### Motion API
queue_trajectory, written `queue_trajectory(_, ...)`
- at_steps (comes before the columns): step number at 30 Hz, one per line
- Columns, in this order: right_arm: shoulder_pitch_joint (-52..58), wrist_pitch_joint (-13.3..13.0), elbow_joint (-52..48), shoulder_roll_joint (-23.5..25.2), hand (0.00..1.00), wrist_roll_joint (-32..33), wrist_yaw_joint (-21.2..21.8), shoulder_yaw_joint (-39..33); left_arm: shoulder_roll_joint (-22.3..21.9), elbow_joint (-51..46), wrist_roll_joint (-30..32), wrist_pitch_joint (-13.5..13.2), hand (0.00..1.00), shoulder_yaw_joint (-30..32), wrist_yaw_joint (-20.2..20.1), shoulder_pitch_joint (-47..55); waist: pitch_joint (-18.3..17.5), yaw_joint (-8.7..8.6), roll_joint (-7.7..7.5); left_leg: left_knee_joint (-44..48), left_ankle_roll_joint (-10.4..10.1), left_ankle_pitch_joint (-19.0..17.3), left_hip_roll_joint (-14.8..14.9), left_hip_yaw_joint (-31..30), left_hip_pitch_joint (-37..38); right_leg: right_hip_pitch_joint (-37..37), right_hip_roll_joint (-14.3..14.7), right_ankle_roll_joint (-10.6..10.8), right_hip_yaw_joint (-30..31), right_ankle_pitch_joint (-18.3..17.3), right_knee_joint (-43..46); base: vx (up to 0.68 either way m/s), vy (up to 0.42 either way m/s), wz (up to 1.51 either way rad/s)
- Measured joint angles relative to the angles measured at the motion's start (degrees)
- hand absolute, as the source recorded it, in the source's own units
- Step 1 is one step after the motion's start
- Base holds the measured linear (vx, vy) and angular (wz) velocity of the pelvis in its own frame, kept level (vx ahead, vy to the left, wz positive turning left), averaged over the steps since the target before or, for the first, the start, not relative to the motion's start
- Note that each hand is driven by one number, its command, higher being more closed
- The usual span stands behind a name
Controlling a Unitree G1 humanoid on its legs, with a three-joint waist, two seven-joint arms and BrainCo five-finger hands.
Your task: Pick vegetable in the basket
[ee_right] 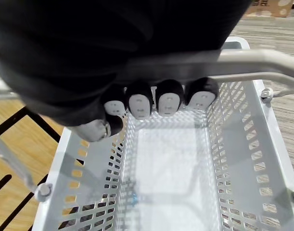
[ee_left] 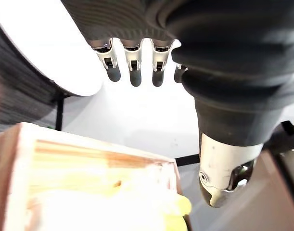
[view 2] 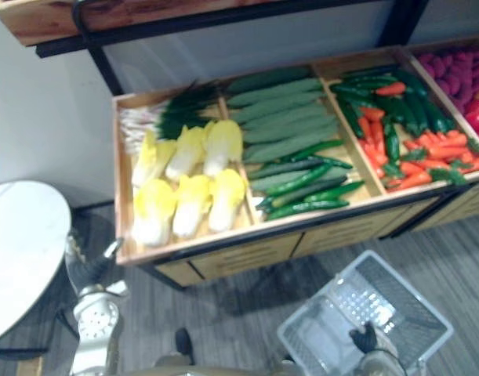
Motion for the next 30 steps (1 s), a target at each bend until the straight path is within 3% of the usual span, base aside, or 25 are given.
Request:
queue_trajectory(6, -0.04, 0.15, 0.25, 0.82, 1.00, -0.07, 0.02, 0.20, 0.50, -0.87, 0.55, 0.52, 0.00, -0.82, 1.10, -1.15, -0.19, -1.39, -0.31, -0.02, 0.61, -1.21, -0.32, 0.45, 0.66, 0.01, -0.03, 0.33, 1.68, 1.63, -1.92, -0.04, 0.010, -0.13)
queue_trajectory(8, 0.30, 0.37, -0.19, 0.51, 1.00, -0.18, 0.12, 0.21, 0.61, 2.11, 0.61, 1.33, 0.00, -1.05, 1.97, -2.64, -0.48, -1.58, 0.09, -0.02, 0.20, -4.30, 0.08, 1.72, 1.57, -0.11, 0.34, 0.71, 2.92, 2.14, -2.42, -0.03, 0.040, -0.31)
queue_trajectory(13, 0.81, 0.47, -2.50, 0.70, 1.00, -0.59, 0.59, 3.37, 4.08, 11.92, 2.02, 3.30, 0.00, -0.81, 2.04, -6.74, -0.81, -2.92, -0.23, -0.04, -0.43, -6.16, -1.01, 4.62, 2.07, -0.39, -0.15, 1.03, 6.05, 4.51, -5.91, -0.01, 0.038, -0.29)
queue_trajectory(16, 0.87, 0.48, -3.43, 0.70, 1.00, -0.60, 0.64, 4.75, 4.69, 18.28, 2.11, 3.96, 0.00, -0.12, 2.71, -9.67, -0.87, -3.14, -0.49, -0.04, -0.74, -6.35, -1.03, 5.81, 2.11, -1.16, -0.07, 0.75, 7.30, 5.15, -6.38, 0.03, 0.000, -0.23)
queue_trajectory(26, -0.25, 0.44, -3.41, 0.59, 1.00, -0.68, 0.27, 6.97, 4.85, 22.83, 4.58, 5.95, 0.00, -0.01, 5.70, -12.22, -0.77, -3.35, -1.32, -0.02, -0.77, -6.39, -1.04, 6.45, 2.85, -1.93, 0.01, 1.02, 9.19, 5.54, -6.41, 0.07, -0.015, -0.12)
queue_trajectory(30, -1.09, 0.19, -3.31, 0.60, 1.00, -0.69, 0.13, 7.53, 5.09, 24.92, 4.96, 6.38, 0.00, -0.05, 6.76, -13.54, -0.72, -4.23, -1.40, -0.03, -0.78, -6.39, -1.04, 6.45, 2.88, -2.06, 0.01, 1.01, 9.48, 5.54, -6.41, 0.01, -0.008, -0.03)
